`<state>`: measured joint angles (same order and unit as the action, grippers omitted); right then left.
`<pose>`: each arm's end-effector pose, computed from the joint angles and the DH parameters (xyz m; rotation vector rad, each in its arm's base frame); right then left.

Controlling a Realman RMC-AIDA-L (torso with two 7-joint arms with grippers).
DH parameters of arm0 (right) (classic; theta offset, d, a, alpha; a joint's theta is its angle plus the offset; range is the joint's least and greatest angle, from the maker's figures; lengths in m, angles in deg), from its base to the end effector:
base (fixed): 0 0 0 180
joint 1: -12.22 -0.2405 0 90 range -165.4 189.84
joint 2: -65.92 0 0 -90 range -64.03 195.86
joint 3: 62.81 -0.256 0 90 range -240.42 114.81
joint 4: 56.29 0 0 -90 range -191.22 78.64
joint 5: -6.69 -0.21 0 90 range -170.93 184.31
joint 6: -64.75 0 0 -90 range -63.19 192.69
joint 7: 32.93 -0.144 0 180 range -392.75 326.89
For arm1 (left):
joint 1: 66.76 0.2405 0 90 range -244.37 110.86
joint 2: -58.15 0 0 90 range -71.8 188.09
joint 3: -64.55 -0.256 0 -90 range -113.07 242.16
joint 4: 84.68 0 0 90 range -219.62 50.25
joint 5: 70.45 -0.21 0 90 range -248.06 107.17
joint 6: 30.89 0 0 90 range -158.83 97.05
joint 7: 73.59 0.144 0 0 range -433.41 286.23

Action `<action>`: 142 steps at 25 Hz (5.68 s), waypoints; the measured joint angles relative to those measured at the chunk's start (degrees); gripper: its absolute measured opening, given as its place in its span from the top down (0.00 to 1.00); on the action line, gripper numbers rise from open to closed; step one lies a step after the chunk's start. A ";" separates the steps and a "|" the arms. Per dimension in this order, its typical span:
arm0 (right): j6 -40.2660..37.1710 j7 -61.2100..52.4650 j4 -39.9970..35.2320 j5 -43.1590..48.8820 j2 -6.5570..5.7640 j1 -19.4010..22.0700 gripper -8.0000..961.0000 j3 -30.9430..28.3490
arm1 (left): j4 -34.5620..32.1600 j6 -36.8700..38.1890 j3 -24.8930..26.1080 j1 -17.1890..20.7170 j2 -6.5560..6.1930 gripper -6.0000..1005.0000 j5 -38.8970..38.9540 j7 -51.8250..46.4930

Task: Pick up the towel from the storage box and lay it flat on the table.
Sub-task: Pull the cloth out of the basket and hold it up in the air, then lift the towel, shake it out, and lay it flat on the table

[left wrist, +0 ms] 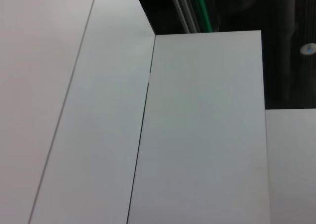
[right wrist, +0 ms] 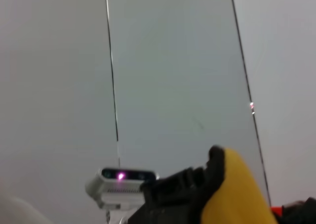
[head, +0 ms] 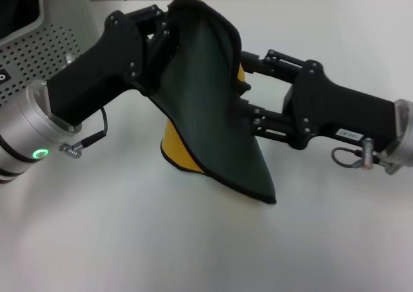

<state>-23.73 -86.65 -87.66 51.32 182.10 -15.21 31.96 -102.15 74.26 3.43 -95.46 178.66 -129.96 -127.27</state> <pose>0.1735 0.3038 -0.0347 -2.5861 0.1229 1.4266 -0.2028 0.2958 -0.0030 -2.2583 -0.2512 -1.6718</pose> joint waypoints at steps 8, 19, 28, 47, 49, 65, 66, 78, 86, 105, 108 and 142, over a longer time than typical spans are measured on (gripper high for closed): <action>5.53 4.07 -3.43 -7.03 0.00 1.64 0.29 6.62 | 0.73 -0.32 -0.14 -0.01 -0.02 0.96 1.27 0.11; 2.54 5.99 -5.36 -12.71 -0.07 5.54 0.30 6.11 | 1.68 -0.40 -0.14 0.88 -0.13 0.95 1.10 0.42; 2.96 6.51 -5.87 -13.49 -0.08 6.94 0.34 5.98 | 2.09 -0.37 -0.14 0.93 -0.09 0.95 0.90 1.03; 8.23 13.78 -8.60 -17.52 0.00 7.19 0.47 12.94 | 2.24 -0.39 -0.14 0.93 -0.02 0.94 1.31 1.42; 8.08 13.87 -8.62 -18.04 0.00 7.20 0.47 12.97 | 2.54 -0.39 -0.07 0.90 -0.02 0.94 1.32 1.52; 7.97 13.91 -8.72 -19.59 0.00 8.28 0.76 12.81 | 2.91 -0.37 -0.13 0.88 -0.01 0.93 1.26 1.56; 7.99 13.90 -8.72 -19.59 0.01 8.29 0.79 12.80 | 2.95 -0.36 -0.17 0.89 -0.01 0.93 1.15 1.56; 7.41 13.58 -8.62 -19.42 -0.02 8.47 0.90 12.98 | 3.33 -0.15 -3.37 0.93 -0.02 0.93 0.37 3.13; 6.82 13.56 -8.56 -19.35 -0.10 8.79 0.96 12.99 | 3.69 -0.03 -3.27 1.56 -0.01 0.93 1.06 3.19; 6.13 -5.76 -28.43 1.29 -2.34 8.82 0.98 -6.71 | 11.42 -0.60 -7.59 2.30 0.23 0.88 0.16 8.74; 5.86 -9.07 -31.61 4.07 -2.49 8.69 0.98 -9.50 | 12.42 -0.76 -7.67 2.31 0.25 0.83 0.49 9.14; 3.53 -13.77 -37.01 5.47 -2.28 10.18 0.98 -18.93 | 14.73 -6.09 -6.70 3.51 -0.02 0.74 1.57 12.01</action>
<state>-20.21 -100.42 -124.66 56.79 179.82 -5.03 13.03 -87.43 68.16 -3.27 -91.95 178.64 -128.39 -115.25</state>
